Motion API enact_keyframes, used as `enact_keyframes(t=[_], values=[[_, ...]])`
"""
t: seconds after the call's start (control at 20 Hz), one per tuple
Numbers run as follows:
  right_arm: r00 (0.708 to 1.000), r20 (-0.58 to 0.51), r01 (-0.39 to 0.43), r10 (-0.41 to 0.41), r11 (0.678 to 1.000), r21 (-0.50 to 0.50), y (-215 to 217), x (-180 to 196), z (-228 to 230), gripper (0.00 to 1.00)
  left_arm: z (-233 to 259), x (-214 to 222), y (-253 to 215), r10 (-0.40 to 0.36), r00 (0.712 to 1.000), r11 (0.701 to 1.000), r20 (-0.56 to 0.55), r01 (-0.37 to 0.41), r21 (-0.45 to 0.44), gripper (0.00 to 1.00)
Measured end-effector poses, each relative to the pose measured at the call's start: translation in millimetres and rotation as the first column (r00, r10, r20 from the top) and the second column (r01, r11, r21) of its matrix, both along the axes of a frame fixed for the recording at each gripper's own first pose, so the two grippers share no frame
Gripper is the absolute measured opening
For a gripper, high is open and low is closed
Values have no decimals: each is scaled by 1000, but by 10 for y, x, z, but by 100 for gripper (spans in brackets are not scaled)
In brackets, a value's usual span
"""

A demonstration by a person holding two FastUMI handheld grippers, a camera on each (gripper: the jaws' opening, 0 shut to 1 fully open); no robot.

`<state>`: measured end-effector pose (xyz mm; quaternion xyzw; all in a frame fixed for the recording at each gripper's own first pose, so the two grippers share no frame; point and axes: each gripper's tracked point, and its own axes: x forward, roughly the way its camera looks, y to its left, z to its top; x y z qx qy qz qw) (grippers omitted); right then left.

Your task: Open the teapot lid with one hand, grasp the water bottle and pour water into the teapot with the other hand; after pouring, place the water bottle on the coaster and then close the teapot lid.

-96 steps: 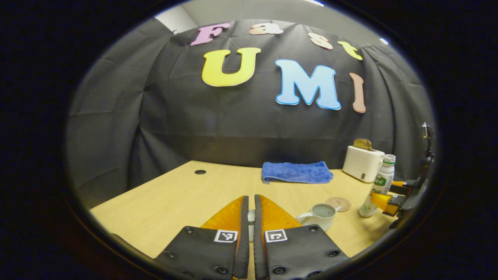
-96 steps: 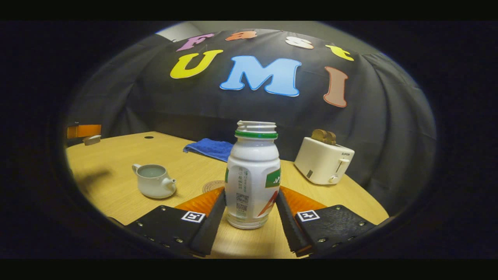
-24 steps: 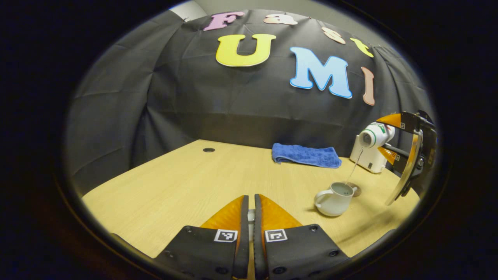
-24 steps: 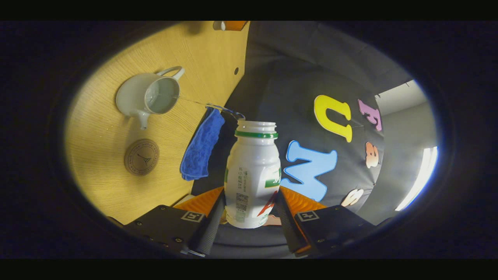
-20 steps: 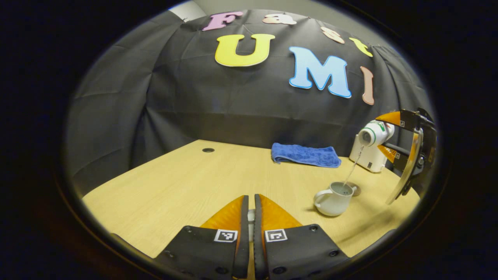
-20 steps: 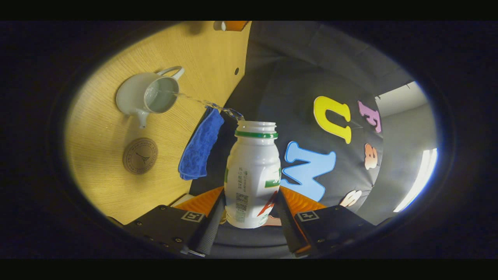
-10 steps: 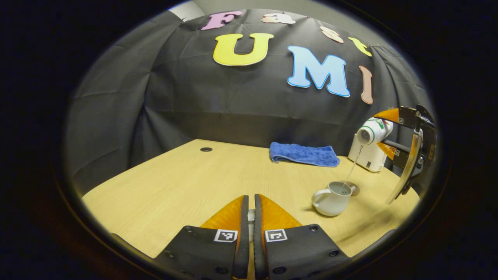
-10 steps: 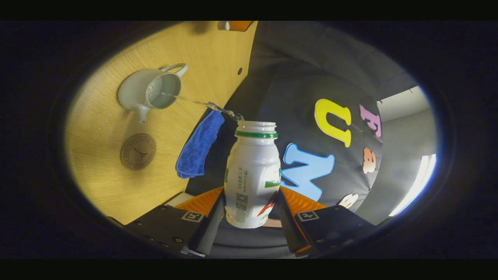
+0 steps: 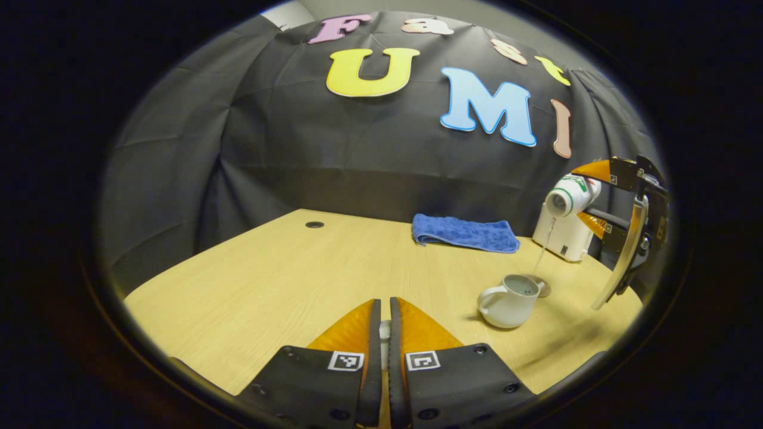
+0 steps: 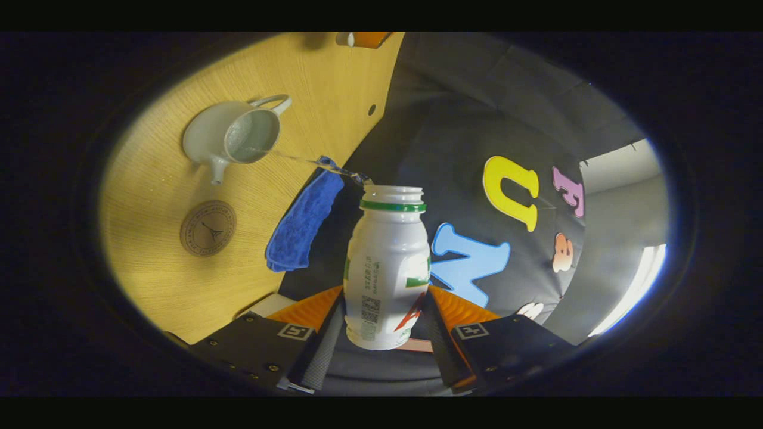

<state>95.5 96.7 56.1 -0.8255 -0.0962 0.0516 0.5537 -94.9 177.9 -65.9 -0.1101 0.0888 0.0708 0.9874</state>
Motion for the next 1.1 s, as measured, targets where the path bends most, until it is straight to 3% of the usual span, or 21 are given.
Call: enact_keyframes(t=[0.1, 0.35, 0.4, 0.55, 0.75, 1.05, 1.1], values=[[1000, 3, -6, 6, 1000, -10, 34, 23, 15, 71, -10, 8, 1, -2, 1000, 1000, -2, 2, -2, 15], [1000, 15, -19, 20, 999, -37, 82, 35, 54, 71, -29, 11, 4, -2, 1000, 1000, -6, 2, -6, 12], [1000, 17, -22, 23, 999, -43, 91, 29, 60, 71, -33, 16, 4, -1, 1000, 1000, -6, 1, -7, 16], [999, 20, -27, 28, 998, -58, 111, 33, 75, 71, -54, 5, 7, 1, 1000, 1000, -8, -1, -13, 12], [999, 29, -38, 40, 995, -89, 133, 20, 103, 71, -89, -46, 21, 3, 1000, 1000, -12, -3, -16, 16], [997, 45, -55, 61, 992, -117, 178, 6, 131, 71, -114, -27, 2, -1, 1000, 1000, -17, 0, -25, 12], [997, 49, -59, 65, 991, -122, 191, 4, 135, 71, -107, -28, -2, -2, 1000, 1000, -17, 1, -25, 15]])
